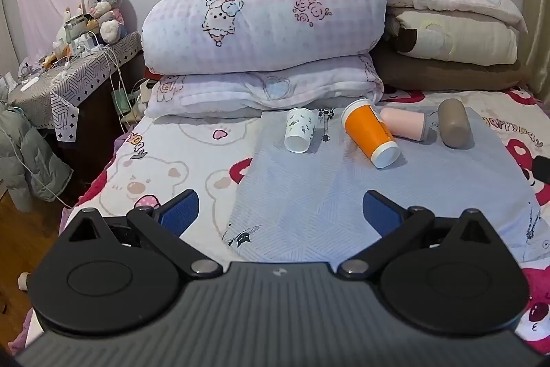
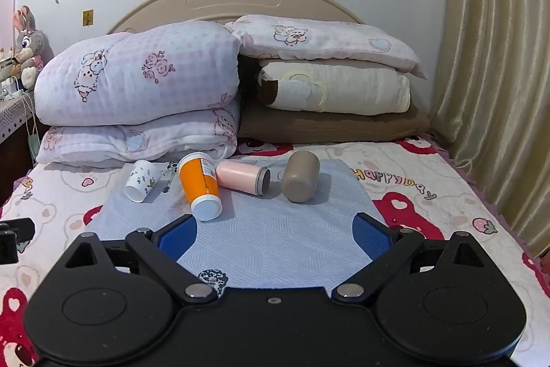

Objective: Flip cup upright

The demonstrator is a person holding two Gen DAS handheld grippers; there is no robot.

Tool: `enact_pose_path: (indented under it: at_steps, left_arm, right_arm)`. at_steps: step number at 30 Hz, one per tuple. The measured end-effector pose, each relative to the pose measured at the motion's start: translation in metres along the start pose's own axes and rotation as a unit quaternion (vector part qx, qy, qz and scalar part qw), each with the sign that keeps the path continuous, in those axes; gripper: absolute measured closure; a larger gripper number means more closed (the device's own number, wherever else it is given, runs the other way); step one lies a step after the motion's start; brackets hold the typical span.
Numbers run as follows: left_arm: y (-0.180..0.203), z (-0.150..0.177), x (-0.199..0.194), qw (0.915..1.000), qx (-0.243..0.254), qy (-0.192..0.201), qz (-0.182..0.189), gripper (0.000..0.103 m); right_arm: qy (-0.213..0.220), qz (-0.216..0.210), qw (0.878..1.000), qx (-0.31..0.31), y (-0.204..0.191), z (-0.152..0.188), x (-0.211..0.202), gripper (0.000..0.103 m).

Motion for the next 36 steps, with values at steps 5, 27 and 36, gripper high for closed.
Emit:
enact_pose_path:
  at_steps: [5,27,36]
  left_arm:
    - [0.001,-0.002,0.002,1.0,0.003,-0.004,0.007,0.0]
    - [0.0,0.003,0.001,0.9998,-0.01,0.015,0.011,0.0]
    - [-0.001,0.004,0.001,0.9998,-0.011,0.016,0.011,0.0]
  right_arm:
    - [-0.001,-0.003,1.0,0.0,-0.001,-0.001,-0.001,0.004]
    - [0.017,-0.012,1.0,-0.008,0.002,0.0,-0.007,0.0]
    - [0.02,-0.014,1.0,-0.007,0.0,0.0,-0.009,0.0]
Point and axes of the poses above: each gripper's, at about its wrist camera, not at the fingertips, and x roughly the way its jaws point, y to its right, z to its underside, the point moved 1 cm from there along x, roughly the way its jaws point, and after that the axes turned 9 degrees about x, right-handed, at the moved point
